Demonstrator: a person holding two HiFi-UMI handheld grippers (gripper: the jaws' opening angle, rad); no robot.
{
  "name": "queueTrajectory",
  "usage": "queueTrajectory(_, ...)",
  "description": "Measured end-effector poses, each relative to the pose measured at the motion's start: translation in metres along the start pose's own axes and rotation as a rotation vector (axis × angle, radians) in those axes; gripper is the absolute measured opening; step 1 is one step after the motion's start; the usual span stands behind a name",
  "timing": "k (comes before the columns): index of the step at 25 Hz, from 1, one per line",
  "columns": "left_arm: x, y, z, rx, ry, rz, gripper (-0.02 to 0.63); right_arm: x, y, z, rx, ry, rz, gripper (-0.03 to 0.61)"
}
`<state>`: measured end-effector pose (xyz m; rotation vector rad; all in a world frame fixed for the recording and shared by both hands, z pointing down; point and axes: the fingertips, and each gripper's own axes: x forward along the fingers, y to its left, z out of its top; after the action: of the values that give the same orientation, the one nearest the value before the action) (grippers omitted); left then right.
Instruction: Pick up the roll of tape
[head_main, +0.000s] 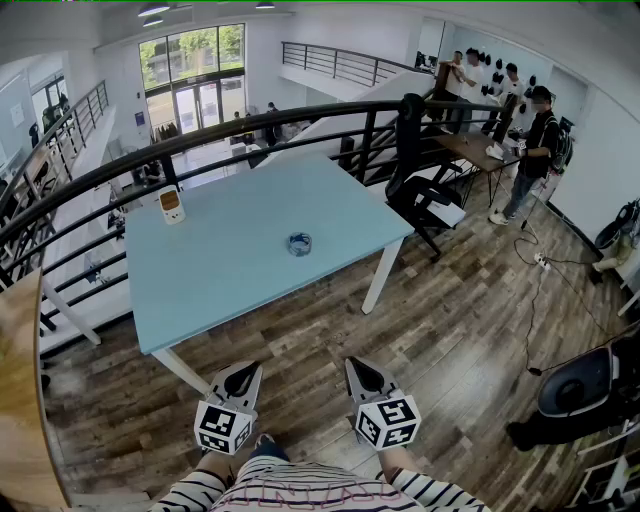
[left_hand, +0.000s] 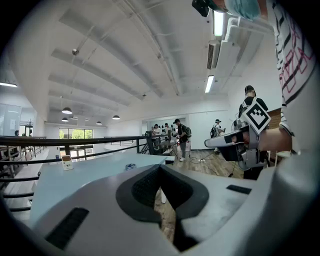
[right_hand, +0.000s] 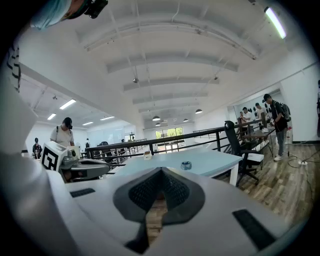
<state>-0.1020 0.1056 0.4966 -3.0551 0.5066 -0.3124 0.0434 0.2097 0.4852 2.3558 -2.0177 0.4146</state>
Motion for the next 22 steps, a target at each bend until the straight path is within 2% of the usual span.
queueTrajectory(7, 0.022, -0.011, -0.004, -0.047, -0.028, -0.109, 0.038, 0.020, -0.004, -0.008, 0.004, 0.015, 0.054, 0.029)
queueTrajectory(8, 0.029, -0.009, -0.006, -0.057, -0.025, -0.124, 0.082, 0.025, -0.005, -0.009, -0.003, 0.017, 0.053, 0.031)
queueTrajectory(9, 0.036, -0.007, -0.009, -0.064, -0.020, -0.138, 0.165, 0.031, -0.007, -0.009, -0.008, 0.018, 0.050, 0.031)
queueTrajectory(10, 0.043, -0.004, -0.010, -0.065, -0.014, -0.150, 0.206, 0.039, -0.010, -0.008, -0.008, 0.018, 0.046, 0.032)
queueTrajectory(12, 0.059, 0.009, -0.014, -0.060, -0.003, -0.163, 0.209, 0.058, -0.016, -0.005, 0.000, 0.016, 0.036, 0.047)
queueTrajectory(13, 0.067, 0.018, -0.016, -0.061, 0.001, -0.165, 0.209, 0.070, -0.019, -0.004, 0.007, 0.017, 0.033, 0.090)
queueTrajectory(14, 0.077, 0.028, -0.017, -0.063, 0.004, -0.166, 0.209, 0.083, -0.022, -0.002, 0.015, 0.018, 0.032, 0.172)
queueTrajectory(15, 0.087, 0.039, -0.017, -0.064, 0.004, -0.167, 0.209, 0.096, -0.025, -0.001, 0.020, 0.020, 0.032, 0.198)
queueTrajectory(22, 0.134, 0.116, -0.006, -0.038, 0.004, -0.192, 0.209, 0.175, -0.035, 0.022, 0.042, -0.006, -0.012, 0.197)
